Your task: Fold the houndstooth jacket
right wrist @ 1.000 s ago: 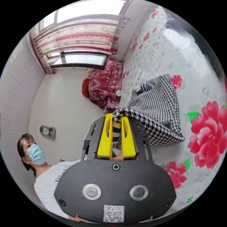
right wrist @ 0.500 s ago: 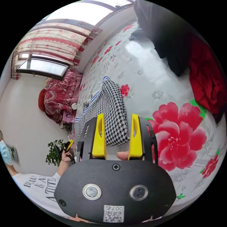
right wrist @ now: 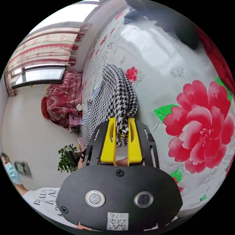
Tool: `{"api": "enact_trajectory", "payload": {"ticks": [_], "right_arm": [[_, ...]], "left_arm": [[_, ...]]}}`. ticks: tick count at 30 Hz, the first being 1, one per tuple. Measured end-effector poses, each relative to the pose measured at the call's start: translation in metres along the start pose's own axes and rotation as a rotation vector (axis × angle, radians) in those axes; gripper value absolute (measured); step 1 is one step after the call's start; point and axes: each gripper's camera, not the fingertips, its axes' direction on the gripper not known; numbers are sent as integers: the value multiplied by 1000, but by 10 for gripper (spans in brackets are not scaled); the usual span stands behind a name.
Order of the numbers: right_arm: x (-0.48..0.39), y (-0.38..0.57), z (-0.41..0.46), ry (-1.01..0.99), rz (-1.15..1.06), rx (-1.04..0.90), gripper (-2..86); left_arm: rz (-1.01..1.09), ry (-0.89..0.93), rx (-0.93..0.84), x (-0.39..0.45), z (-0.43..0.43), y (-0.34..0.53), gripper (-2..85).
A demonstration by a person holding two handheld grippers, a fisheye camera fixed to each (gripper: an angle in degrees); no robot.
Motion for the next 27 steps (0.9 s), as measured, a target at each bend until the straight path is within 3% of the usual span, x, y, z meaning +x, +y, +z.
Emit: {"api": "enact_trajectory", "payload": {"ticks": [6,8,11,13,17,19,22,25,27], "right_arm": [[-167,10,-1,64,-584,-9,60],[-258,56,41,168,-942,-70,60],[-327,132,113,143,-1287,-205,61],[-342,175,164,118,-1399,-292,65],[-314,233,304,134,-1379,-656,81],[-294,236,326,142,-1310,-732,87],[-266,208,283,39,-1213,-557,97],[-216,151,235,90,-991,-338,109],[-175,118,229,127,-820,-326,116]], "left_arm": [[9,25,116,-29,-58,39,-4],[-43,54,143,-49,-74,55,3],[-130,100,185,-84,-93,81,33],[-166,131,212,-102,-100,96,50],[-242,271,224,-139,-94,118,94],[-261,324,223,-149,-89,123,113],[-242,390,209,-157,-81,123,132],[-213,425,184,-159,-69,116,136],[-207,460,163,-162,-50,104,135]]}}
